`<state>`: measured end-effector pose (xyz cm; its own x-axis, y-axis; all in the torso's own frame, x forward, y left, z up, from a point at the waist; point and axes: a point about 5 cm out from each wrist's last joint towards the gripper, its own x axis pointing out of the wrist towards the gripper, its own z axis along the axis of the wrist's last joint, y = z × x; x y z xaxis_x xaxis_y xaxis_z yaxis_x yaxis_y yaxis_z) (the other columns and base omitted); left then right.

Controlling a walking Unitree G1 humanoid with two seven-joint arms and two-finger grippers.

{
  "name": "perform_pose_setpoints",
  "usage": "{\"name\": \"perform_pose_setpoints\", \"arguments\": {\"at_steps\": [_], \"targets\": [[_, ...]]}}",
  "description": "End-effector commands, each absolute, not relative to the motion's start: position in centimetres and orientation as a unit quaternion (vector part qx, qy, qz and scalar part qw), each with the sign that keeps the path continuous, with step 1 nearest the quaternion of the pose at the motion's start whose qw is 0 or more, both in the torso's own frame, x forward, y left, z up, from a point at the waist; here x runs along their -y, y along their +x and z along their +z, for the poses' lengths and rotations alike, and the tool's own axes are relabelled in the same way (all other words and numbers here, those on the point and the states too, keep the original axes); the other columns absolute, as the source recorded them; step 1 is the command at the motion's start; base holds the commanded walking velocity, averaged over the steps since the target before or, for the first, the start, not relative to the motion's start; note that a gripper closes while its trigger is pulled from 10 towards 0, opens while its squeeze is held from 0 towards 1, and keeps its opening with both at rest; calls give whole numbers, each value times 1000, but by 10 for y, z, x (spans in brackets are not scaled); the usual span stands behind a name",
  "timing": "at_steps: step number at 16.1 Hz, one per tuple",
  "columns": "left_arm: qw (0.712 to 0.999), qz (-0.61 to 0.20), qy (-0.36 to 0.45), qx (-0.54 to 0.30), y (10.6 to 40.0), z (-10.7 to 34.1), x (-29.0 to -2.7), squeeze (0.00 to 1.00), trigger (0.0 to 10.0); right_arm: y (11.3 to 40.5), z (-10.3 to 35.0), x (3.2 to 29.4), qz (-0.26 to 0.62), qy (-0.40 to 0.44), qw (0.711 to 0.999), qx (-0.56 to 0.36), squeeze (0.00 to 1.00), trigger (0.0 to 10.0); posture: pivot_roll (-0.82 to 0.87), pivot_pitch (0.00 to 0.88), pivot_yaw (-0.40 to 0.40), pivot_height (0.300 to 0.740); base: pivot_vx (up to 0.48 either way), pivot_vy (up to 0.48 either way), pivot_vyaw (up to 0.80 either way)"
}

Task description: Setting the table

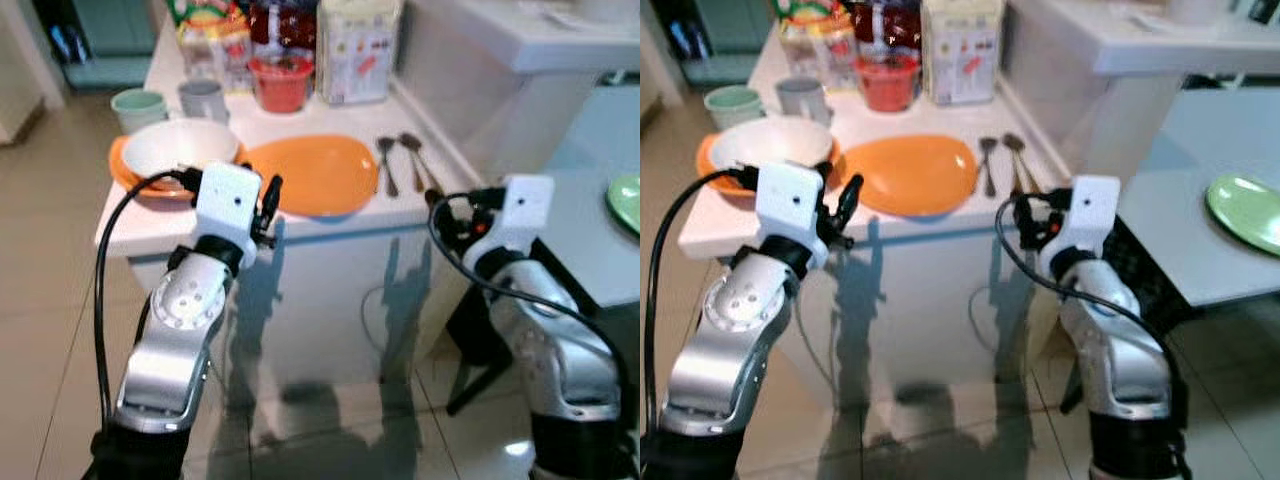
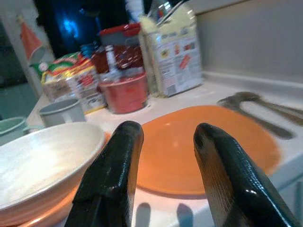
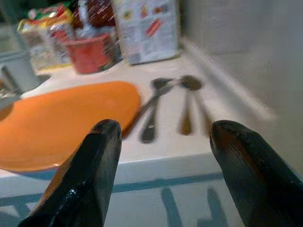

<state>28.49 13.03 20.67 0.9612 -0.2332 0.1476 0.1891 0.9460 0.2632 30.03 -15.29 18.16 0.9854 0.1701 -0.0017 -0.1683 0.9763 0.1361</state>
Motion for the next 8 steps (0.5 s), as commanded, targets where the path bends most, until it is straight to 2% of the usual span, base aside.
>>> {"name": "perform_pose_setpoints", "arguments": {"at_steps": [1, 8], "targets": [[982, -108, 125, 96, 282, 210, -133, 0, 10000, 304, 188, 148, 102, 65, 993, -4, 0, 10000, 47, 0, -45, 740, 326, 0, 0], [979, -113, 129, 107, 283, 215, -130, 0, 10000, 306, 186, 144, 121, 67, 990, -17, 0, 10000, 52, 0, -49, 740, 325, 0, 0]]}}
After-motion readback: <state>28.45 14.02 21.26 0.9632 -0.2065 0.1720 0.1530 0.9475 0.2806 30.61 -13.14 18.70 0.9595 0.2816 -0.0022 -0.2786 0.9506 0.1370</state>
